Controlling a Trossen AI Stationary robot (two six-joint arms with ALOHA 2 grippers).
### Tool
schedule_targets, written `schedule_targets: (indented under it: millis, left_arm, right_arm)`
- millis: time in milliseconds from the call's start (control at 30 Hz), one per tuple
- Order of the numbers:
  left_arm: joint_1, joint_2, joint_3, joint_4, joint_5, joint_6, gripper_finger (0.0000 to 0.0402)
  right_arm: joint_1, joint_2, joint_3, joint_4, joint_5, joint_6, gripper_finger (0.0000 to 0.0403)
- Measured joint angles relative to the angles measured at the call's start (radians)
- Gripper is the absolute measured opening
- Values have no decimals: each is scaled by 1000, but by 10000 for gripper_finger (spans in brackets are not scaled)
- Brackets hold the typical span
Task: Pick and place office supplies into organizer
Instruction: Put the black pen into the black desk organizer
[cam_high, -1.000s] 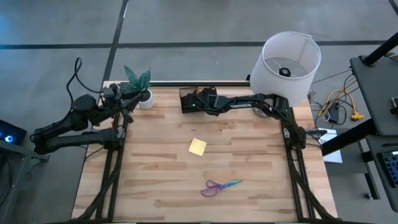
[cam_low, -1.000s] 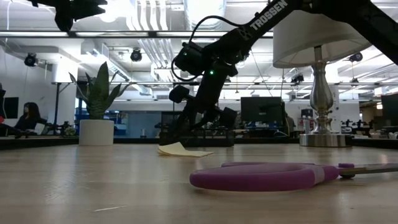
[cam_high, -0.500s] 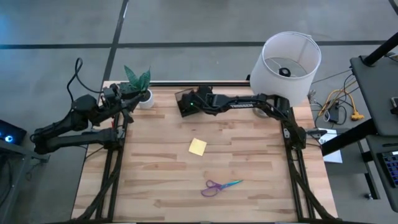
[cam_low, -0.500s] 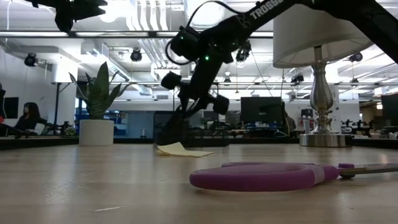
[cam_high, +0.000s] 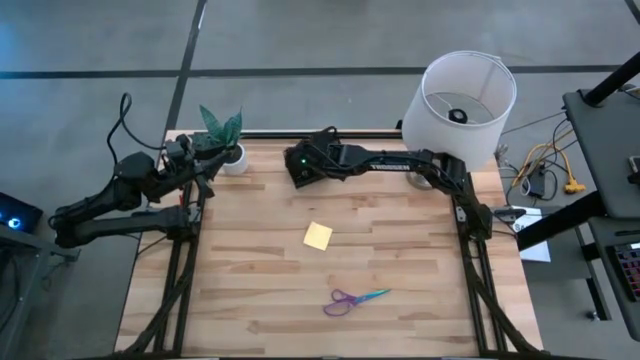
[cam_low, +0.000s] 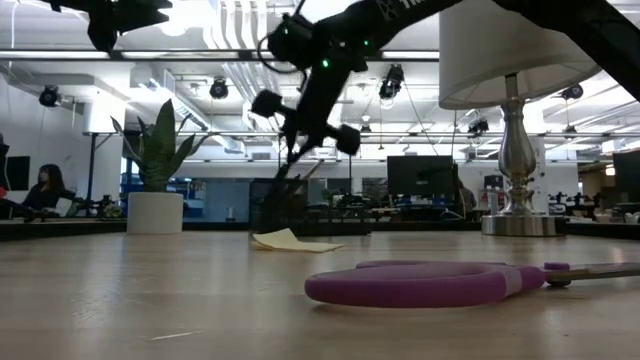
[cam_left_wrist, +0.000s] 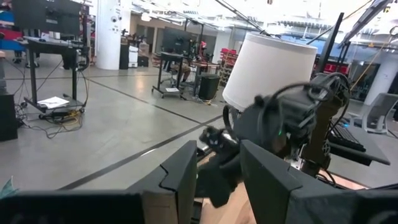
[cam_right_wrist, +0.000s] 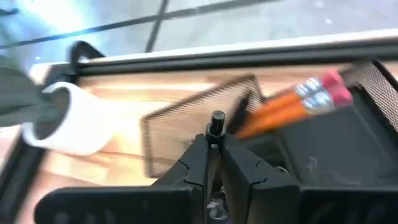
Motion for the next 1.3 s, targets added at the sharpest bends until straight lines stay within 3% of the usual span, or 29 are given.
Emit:
schedule_targets:
  millis: [433, 667, 967, 1300]
  left_arm:
    - [0, -21, 0, 2, 0, 0, 106]
    - [0, -24, 0, 0, 0, 0, 106]
    - [0, -28, -1, 0, 0, 0, 106]
    - [0, -19, 1, 2, 2, 74, 106]
  right_arm:
    - [3, -2, 253, -158, 134, -236, 14]
    - [0, -2, 232, -153, 262, -231, 14]
    - [-1, 6, 172, -53, 261, -226, 13]
    - [3, 100, 154, -6, 261, -189, 22]
